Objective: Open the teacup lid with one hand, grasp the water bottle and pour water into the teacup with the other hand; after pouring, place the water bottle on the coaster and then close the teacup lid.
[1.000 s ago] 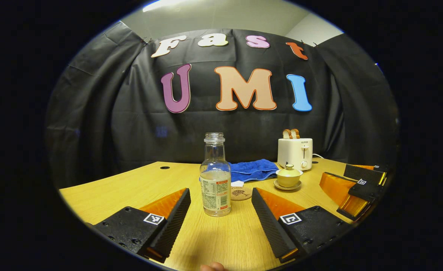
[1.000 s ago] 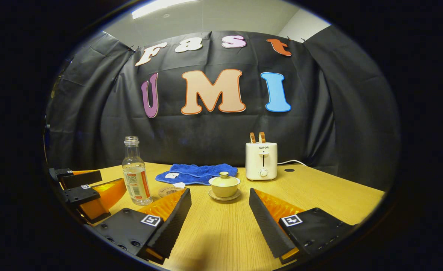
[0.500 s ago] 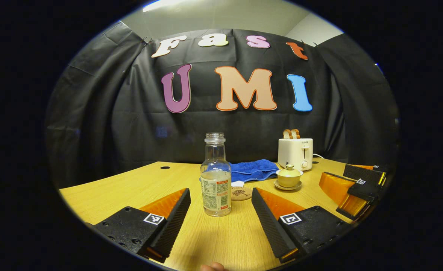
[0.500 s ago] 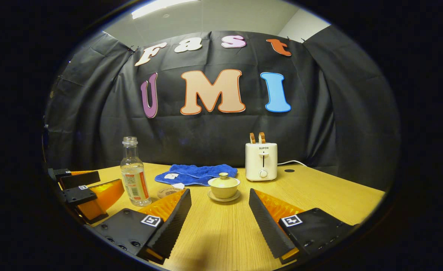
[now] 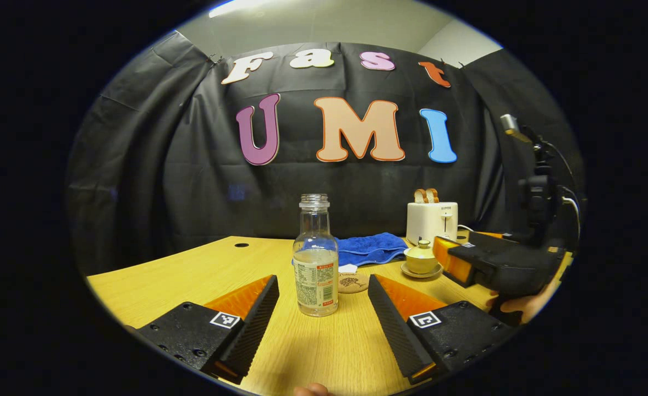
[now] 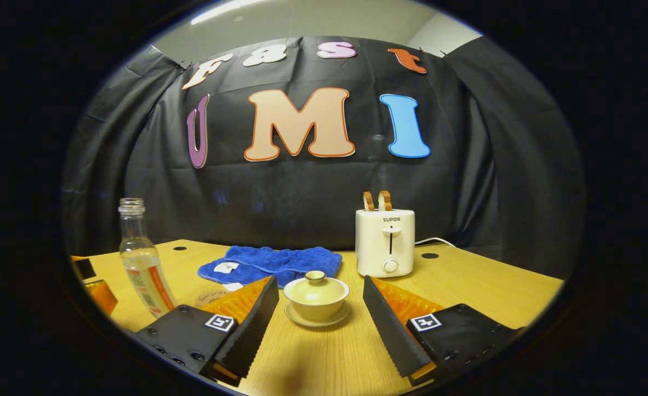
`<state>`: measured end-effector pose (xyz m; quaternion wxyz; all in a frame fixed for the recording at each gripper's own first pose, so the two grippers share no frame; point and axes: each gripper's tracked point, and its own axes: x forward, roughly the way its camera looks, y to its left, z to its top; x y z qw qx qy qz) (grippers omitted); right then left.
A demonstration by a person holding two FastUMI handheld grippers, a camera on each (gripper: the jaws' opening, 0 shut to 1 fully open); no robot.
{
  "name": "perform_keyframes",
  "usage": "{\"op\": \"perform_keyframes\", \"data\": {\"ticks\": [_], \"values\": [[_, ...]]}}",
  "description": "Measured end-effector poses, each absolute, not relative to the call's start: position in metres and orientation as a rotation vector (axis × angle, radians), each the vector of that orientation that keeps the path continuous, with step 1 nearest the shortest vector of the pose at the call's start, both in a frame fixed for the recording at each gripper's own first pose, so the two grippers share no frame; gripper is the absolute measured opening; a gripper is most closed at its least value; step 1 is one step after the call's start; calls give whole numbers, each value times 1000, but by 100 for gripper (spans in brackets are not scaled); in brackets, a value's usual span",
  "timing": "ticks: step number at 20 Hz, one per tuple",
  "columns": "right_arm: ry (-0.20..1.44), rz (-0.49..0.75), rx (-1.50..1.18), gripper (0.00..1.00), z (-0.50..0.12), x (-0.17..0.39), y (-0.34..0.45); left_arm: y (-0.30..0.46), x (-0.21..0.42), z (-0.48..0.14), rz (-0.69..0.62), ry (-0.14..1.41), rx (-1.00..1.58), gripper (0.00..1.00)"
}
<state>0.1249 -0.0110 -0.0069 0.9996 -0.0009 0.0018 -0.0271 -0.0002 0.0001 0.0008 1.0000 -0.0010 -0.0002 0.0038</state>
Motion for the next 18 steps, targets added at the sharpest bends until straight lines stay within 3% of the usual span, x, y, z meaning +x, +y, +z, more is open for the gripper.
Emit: {"op": "perform_keyframes", "data": {"ticks": [9,10,12,17,18], "values": [[52,23,-15,98,-16,205,3,0,-1,0,8,0,-1,95],[62,28,-22,89,-18,205,4,0,0,0,8,0,-1,95],[73,48,-33,82,-20,208,9,0,0,1,8,-1,-1,95],[127,59,-38,82,-28,213,11,0,0,0,8,0,-1,95],[132,56,-38,76,-28,214,10,0,-1,0,8,0,-1,95]]}}
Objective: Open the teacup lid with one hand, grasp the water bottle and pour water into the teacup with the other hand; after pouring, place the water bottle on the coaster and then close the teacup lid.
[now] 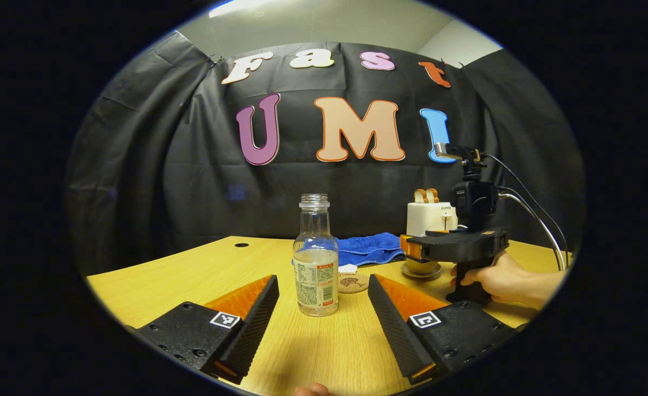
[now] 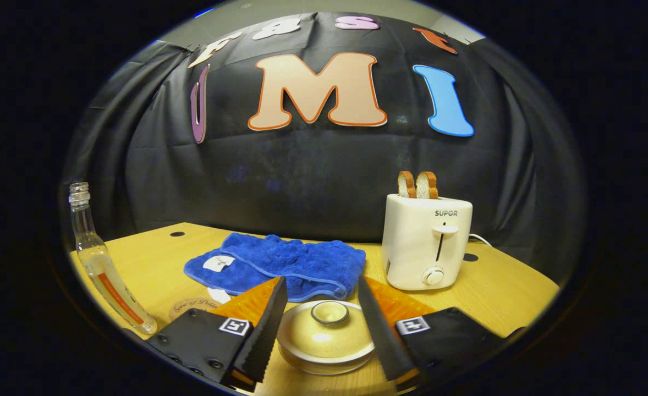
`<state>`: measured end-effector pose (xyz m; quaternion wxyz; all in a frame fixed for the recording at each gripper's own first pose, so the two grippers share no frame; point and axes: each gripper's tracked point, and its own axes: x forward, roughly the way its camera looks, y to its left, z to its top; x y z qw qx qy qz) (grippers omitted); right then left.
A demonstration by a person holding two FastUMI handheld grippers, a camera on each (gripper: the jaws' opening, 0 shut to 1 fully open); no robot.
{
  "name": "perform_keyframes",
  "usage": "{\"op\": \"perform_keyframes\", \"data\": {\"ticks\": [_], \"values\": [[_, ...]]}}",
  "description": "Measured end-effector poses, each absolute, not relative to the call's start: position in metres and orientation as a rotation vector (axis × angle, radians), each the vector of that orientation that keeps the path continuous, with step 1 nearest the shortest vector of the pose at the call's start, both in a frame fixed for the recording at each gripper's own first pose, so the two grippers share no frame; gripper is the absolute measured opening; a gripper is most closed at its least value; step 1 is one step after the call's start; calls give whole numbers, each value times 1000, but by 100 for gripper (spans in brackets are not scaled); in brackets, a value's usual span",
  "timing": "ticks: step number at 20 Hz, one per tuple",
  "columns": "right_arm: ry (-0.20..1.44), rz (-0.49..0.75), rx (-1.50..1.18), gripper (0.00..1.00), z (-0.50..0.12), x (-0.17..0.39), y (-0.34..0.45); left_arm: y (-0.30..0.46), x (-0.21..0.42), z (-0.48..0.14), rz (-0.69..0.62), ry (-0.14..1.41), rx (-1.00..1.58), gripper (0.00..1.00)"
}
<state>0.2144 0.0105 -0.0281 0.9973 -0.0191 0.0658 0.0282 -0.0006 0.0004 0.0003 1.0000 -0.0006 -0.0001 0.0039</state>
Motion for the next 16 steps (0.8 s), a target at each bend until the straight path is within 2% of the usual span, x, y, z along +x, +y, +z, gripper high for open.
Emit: {"op": "perform_keyframes", "data": {"ticks": [4,5,7,16], "values": [[156,49,-29,54,-33,221,9,1,-1,0,8,0,-1,95],[163,49,-27,54,-35,221,8,0,-1,0,8,0,-1,95],[168,49,-27,61,-35,224,8,0,0,0,8,0,-1,95],[191,53,-22,62,-38,226,7,0,-1,0,8,0,-2,95]]}}
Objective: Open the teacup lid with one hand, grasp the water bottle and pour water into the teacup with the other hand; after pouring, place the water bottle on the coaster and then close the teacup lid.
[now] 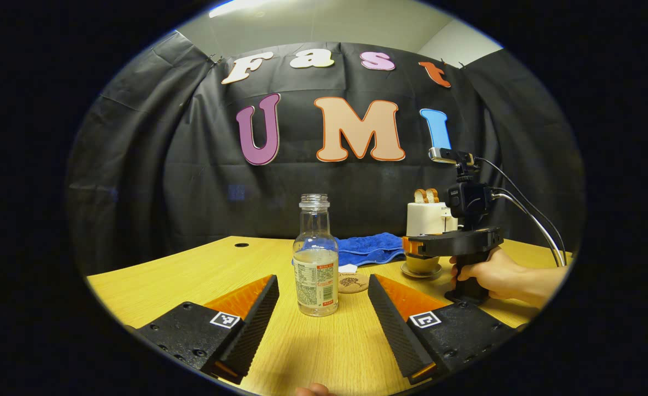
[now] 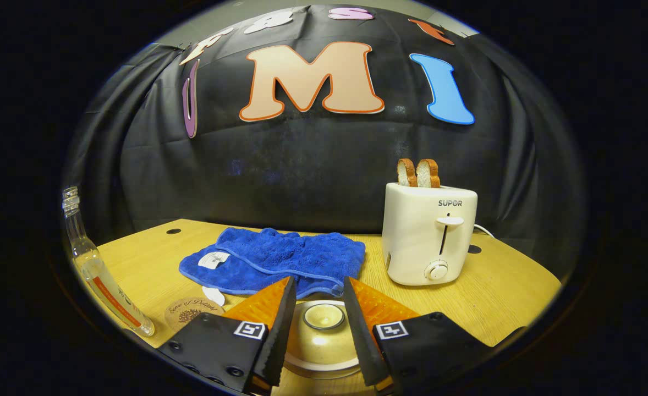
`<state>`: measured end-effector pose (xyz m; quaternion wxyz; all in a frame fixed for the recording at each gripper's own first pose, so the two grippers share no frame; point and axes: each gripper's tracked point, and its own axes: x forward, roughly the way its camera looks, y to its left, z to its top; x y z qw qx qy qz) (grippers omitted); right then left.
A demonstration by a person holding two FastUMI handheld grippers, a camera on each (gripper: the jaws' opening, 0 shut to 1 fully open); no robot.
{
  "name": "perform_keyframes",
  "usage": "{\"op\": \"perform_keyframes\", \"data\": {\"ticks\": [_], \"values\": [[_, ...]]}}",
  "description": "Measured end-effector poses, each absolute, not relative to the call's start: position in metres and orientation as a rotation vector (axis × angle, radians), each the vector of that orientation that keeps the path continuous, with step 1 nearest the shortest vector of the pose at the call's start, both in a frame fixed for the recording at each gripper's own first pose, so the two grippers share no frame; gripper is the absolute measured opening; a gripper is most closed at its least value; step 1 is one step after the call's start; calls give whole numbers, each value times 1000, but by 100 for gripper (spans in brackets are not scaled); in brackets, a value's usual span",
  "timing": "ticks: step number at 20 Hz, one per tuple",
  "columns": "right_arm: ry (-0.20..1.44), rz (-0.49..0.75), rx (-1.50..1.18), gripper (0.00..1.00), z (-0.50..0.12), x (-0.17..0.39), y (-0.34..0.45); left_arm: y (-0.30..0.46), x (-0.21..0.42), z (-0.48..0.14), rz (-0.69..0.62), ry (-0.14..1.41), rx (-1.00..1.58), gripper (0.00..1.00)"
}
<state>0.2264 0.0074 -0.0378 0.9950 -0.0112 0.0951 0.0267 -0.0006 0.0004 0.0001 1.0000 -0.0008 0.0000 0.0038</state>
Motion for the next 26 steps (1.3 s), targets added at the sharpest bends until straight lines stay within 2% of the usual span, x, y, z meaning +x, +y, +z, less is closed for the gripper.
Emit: {"op": "perform_keyframes", "data": {"ticks": [1,4,10,14,18,26], "values": [[190,58,-28,61,-33,222,7,0,-1,-1,8,0,-1,95],[187,47,-22,37,-37,228,6,1,-1,0,9,0,-1,95],[172,47,-23,36,-34,225,6,1,-1,0,10,0,-2,95],[66,41,-15,31,-17,218,3,1,0,0,12,0,-2,95],[20,-7,-3,32,-11,211,-6,1,-1,0,16,1,-2,95],[18,26,-3,31,-7,148,-29,4,4,-2,45,3,-1,95]]}}
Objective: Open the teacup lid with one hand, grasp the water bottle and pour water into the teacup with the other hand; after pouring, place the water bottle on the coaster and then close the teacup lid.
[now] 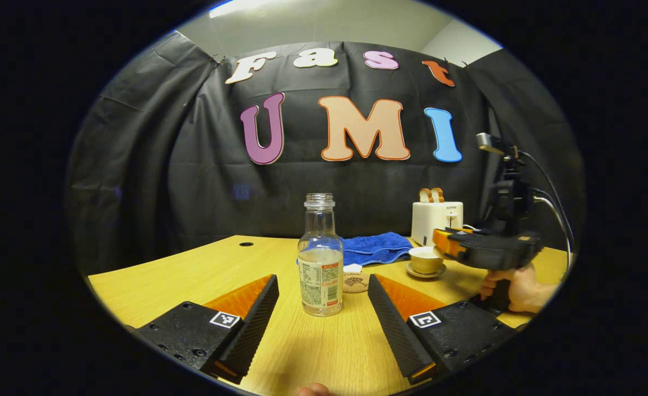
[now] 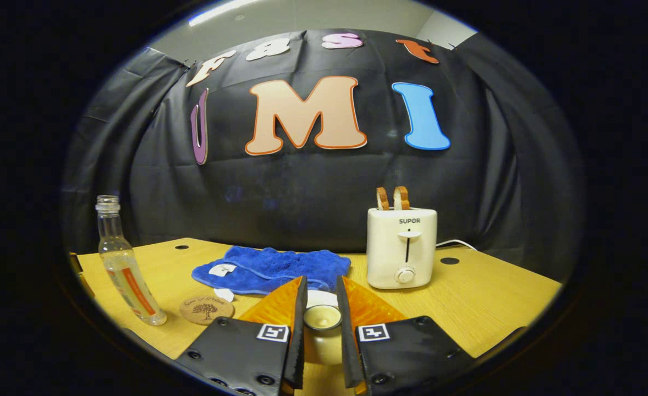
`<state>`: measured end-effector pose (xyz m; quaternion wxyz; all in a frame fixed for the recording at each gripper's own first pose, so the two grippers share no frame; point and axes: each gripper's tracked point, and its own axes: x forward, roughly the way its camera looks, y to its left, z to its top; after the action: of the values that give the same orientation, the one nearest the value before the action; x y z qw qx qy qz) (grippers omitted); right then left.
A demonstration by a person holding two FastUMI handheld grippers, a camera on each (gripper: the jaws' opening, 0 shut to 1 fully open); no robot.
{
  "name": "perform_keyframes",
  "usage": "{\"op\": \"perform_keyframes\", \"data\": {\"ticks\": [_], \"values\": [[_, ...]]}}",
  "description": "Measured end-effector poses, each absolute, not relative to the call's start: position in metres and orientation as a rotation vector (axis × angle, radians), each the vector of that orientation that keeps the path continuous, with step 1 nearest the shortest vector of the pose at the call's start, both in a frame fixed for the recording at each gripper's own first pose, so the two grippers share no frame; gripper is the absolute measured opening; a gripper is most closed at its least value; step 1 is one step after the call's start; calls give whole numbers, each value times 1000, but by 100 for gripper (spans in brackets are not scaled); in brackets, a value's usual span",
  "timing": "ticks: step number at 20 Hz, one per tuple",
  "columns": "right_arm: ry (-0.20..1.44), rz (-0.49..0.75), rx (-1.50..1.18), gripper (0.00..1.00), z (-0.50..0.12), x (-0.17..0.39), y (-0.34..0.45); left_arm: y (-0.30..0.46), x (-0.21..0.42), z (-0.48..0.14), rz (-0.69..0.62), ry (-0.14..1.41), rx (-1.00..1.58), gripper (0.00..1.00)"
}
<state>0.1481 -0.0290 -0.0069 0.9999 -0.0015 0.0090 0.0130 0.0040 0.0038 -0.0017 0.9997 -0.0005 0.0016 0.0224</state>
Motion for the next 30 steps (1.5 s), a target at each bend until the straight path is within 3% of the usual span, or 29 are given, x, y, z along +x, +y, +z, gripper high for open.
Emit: {"op": "perform_keyframes", "data": {"ticks": [9,26,28,29,30], "values": [[5,42,-3,27,0,79,-60,13,53,-3,63,5,1,95],[5,51,-5,27,2,49,-64,15,117,-3,26,6,3,95],[5,54,-4,27,2,48,-63,17,123,-4,24,10,3,91],[5,55,-4,27,2,48,-63,15,124,-4,14,10,2,77],[5,55,-4,27,2,48,-63,14,126,-3,7,6,2,76]]}}
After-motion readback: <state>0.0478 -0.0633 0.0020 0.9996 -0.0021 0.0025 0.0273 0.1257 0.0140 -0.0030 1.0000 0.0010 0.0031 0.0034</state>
